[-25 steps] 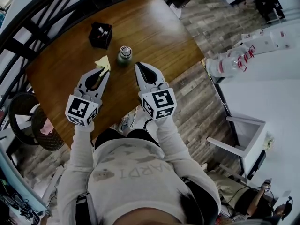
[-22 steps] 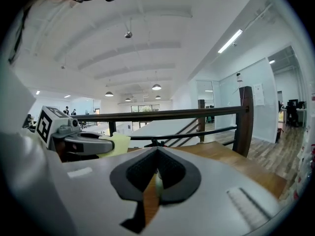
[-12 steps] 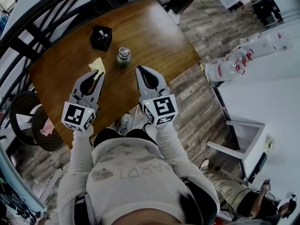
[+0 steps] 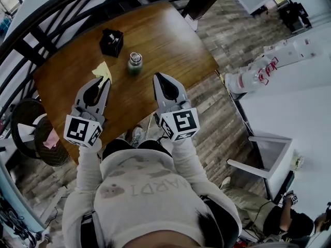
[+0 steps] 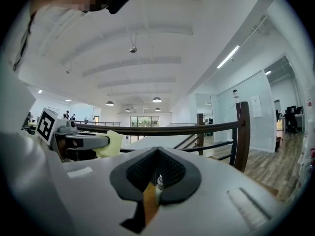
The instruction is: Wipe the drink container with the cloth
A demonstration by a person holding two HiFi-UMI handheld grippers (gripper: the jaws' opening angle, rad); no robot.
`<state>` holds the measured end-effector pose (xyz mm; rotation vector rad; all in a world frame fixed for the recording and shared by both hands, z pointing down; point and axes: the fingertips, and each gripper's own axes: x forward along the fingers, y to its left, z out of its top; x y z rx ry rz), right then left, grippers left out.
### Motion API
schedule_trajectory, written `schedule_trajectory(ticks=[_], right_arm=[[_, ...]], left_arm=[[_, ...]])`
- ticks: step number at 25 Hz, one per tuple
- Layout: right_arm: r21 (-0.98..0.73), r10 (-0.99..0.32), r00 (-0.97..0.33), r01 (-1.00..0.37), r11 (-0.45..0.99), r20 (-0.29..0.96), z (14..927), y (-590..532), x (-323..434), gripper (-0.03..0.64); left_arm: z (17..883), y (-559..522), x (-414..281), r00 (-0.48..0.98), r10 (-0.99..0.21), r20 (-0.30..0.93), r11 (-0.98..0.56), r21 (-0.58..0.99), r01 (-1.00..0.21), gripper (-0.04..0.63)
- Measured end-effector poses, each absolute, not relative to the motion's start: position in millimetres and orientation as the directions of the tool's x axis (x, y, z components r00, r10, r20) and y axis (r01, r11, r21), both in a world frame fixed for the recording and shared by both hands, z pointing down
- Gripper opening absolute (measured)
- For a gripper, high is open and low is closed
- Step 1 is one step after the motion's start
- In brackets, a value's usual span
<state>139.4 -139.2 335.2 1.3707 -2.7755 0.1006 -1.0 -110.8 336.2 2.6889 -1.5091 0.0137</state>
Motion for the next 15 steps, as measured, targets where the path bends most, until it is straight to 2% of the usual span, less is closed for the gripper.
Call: schedule_trajectory(ticks=[15], right_arm=[[-0.030, -0.793, -0.609, -0.793, 0.609, 0.024, 317.7, -133.0, 147.3, 0.011]], left_arm=[[322.7, -103.8, 3.0, 0.506, -0.863, 0.013, -0.505, 0.043, -0.862, 0.029]])
